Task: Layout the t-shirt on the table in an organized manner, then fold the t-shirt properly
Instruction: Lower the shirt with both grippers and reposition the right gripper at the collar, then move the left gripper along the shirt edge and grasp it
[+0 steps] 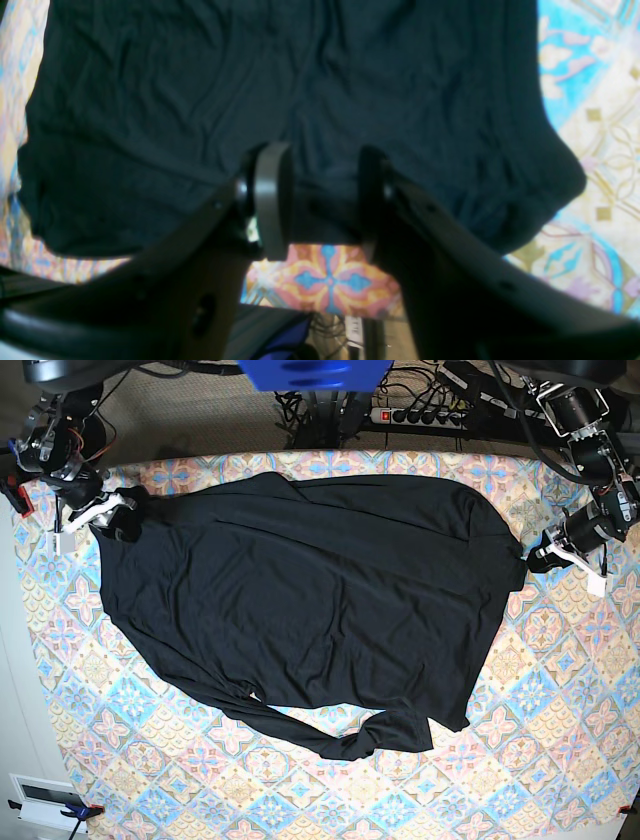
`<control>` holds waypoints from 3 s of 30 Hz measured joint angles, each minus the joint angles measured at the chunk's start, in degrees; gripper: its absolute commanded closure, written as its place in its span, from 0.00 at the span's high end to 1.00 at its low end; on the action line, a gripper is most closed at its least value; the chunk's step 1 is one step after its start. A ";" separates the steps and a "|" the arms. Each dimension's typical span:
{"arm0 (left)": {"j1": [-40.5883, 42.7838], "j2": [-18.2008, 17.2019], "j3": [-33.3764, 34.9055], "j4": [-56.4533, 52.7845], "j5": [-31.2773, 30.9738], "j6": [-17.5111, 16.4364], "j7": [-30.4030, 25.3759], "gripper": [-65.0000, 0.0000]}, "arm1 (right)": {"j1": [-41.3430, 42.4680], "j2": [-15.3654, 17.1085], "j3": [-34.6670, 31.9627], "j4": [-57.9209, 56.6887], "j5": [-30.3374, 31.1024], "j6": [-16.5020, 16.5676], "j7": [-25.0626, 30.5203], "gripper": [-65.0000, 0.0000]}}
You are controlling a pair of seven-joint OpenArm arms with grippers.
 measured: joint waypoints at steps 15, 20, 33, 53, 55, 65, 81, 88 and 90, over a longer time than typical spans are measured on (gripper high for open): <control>0.74 -0.02 0.00 0.00 0.00 0.00 0.00 0.00 | -2.60 -1.92 3.87 -8.63 -0.48 -0.20 -0.52 0.33; 0.66 -0.02 0.00 0.00 0.00 0.00 0.00 0.00 | -1.92 -1.81 4.28 -12.28 -0.17 -0.11 0.09 0.33; 0.66 -0.02 0.00 0.00 -0.02 0.00 0.02 0.00 | -1.66 -1.57 4.35 -16.59 1.09 0.26 1.01 0.32; 11.30 -8.41 15.50 3.28 -0.63 -0.11 0.09 0.04 | 0.31 -1.66 4.39 -17.57 -0.26 1.95 0.24 0.06; 12.04 -8.13 15.52 3.28 -2.54 -0.15 1.31 0.12 | 1.27 -1.92 3.91 -17.57 -0.20 1.81 0.17 0.06; 15.08 -5.33 8.04 3.34 -6.71 0.02 3.26 0.47 | 1.05 -1.90 4.04 -17.62 -0.22 1.95 0.15 0.06; 8.48 5.29 12.00 3.93 1.73 -0.85 2.08 0.40 | 0.90 -1.88 4.07 -17.62 -0.22 1.97 0.13 0.06; 6.67 5.53 11.89 3.56 5.62 -0.37 1.73 0.03 | 0.90 -1.90 4.07 -17.57 -0.22 1.97 0.13 0.06; 6.64 5.57 11.17 3.56 5.60 -0.39 2.10 0.00 | 0.92 -1.88 4.07 -17.55 -0.24 1.95 0.13 0.06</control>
